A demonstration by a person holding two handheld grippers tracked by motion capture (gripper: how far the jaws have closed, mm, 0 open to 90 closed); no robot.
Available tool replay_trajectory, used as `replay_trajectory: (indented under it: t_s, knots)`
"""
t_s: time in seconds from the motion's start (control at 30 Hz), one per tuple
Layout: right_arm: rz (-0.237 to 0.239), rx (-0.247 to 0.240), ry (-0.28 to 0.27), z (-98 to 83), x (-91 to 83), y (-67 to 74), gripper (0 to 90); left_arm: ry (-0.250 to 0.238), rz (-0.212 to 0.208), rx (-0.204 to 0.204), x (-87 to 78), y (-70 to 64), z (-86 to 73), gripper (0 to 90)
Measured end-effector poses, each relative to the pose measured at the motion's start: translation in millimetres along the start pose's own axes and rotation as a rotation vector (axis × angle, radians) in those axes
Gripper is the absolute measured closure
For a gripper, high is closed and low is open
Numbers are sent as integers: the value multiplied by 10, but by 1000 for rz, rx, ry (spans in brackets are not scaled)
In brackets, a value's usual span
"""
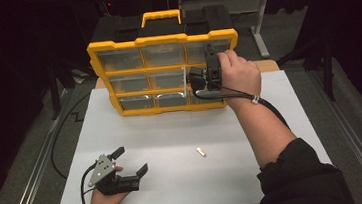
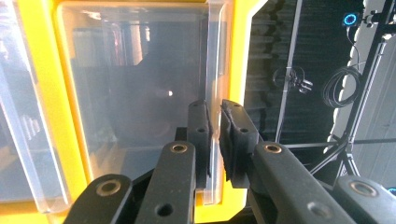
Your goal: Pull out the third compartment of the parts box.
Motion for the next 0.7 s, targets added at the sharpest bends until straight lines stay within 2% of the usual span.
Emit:
replay_trajectory:
  t_s: [0.33, 0.5, 0.6, 0.63, 0.67, 0.7]
  knots:
    - [2, -17, -12, 6, -164, -22, 836, -3, -9, 0, 14, -4, 6, 3]
    - [26, -21, -15, 5, -213, -38, 828, -1, -8, 2, 17, -6, 7, 3]
    - [40, -18, -18, 3, -221, -40, 787, 0, -8, 3, 15, -5, 7, 3]
    - [56, -11, -15, -4, -230, -43, 724, -4, -6, 0, 16, -9, 8, 3]
    - [56, -11, -15, -4, -230, -43, 724, -4, -6, 0, 16, -9, 8, 3]
    - [98, 2, -15, -14, -234, -39, 645, -2, -7, 1, 16, -10, 7, 3]
Point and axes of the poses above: each handheld gripper's, and its own axes: x roughly forward along the jaws, z roughly out of its top, y roughly to its left, the point moved 5 cm from there along x, roughly forward along the jaws, and after that the axes turned 12 degrees about -y, right-handed, at the moved point
